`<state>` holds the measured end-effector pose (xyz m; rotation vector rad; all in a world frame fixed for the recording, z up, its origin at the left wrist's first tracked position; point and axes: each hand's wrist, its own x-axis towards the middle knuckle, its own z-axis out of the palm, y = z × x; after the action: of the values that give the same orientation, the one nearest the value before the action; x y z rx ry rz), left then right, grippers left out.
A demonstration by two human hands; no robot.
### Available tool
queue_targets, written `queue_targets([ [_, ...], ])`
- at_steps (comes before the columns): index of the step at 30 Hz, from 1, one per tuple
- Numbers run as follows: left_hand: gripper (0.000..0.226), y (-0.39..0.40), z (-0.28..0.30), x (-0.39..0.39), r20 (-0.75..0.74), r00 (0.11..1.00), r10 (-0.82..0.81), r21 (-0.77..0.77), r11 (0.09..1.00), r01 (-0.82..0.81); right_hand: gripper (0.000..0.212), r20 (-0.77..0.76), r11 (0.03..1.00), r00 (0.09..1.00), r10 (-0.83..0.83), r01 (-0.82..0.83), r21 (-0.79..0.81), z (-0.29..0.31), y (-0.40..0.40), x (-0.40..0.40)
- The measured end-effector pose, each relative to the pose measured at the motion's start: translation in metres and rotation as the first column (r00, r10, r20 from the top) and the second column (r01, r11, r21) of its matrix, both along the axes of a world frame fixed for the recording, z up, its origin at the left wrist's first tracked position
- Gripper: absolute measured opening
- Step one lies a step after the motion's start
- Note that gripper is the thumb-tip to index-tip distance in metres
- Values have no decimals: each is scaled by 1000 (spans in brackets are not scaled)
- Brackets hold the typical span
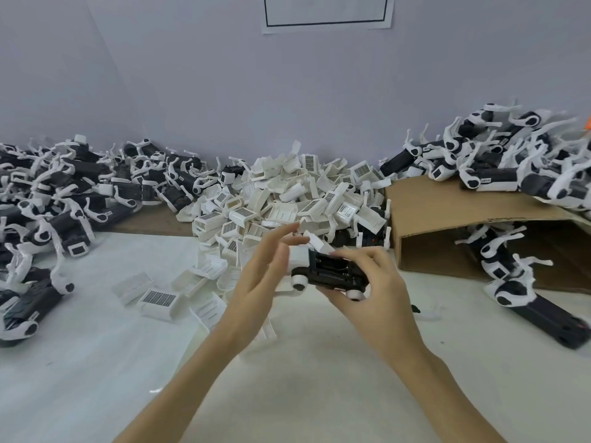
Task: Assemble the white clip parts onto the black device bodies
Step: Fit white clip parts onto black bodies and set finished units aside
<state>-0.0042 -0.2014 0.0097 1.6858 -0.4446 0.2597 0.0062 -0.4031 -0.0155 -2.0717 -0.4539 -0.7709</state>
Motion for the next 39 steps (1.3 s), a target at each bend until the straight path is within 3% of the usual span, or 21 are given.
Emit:
queue_targets([
  [3,72,12,-8,9,110,994,-4,357,934,-36,57,15,999,1000,-15,16,-52,0,-1,0],
  [6,77,17,-16,15,284,959,6,488,860,-150,77,-52,996,998,46,-50,-79,-6,-5,5],
  [9,76,19,-19,18,511,859,-24,526,799,-291,89,-175,982,980,90,-116,-146,-8,-15,11],
  [12,70,21,-21,22,677,731,-87,519,761,-389,77,-143,975,987,71,-99,-198,-11,-21,15],
  [15,67,20,-24,23,760,643,-97,483,745,-459,70,-97,986,993,65,-78,-148,-10,-24,15],
  [18,64,18,-23,21,789,614,-39,404,785,-469,80,-102,987,993,60,-74,-140,-7,-24,15],
  [20,65,15,-20,18,752,657,48,334,832,-444,89,-164,992,983,87,-101,-78,-6,-22,14],
  [23,69,8,-18,13,497,839,222,143,933,-331,87,-367,928,868,333,-233,290,0,-17,10],
  [26,63,2,-17,10,85,987,133,-138,983,-121,65,-367,827,792,487,-283,486,7,-15,7],
  [29,52,0,-18,10,-101,994,35,-208,977,-56,56,-286,765,815,504,-266,587,11,-15,5],
  [34,56,4,-18,12,-100,995,1,-114,993,-13,68,-342,872,837,428,-283,399,12,-22,6],
  [39,82,17,-13,15,83,992,96,237,965,-113,62,-329,895,854,404,-293,337,11,-22,7],
])
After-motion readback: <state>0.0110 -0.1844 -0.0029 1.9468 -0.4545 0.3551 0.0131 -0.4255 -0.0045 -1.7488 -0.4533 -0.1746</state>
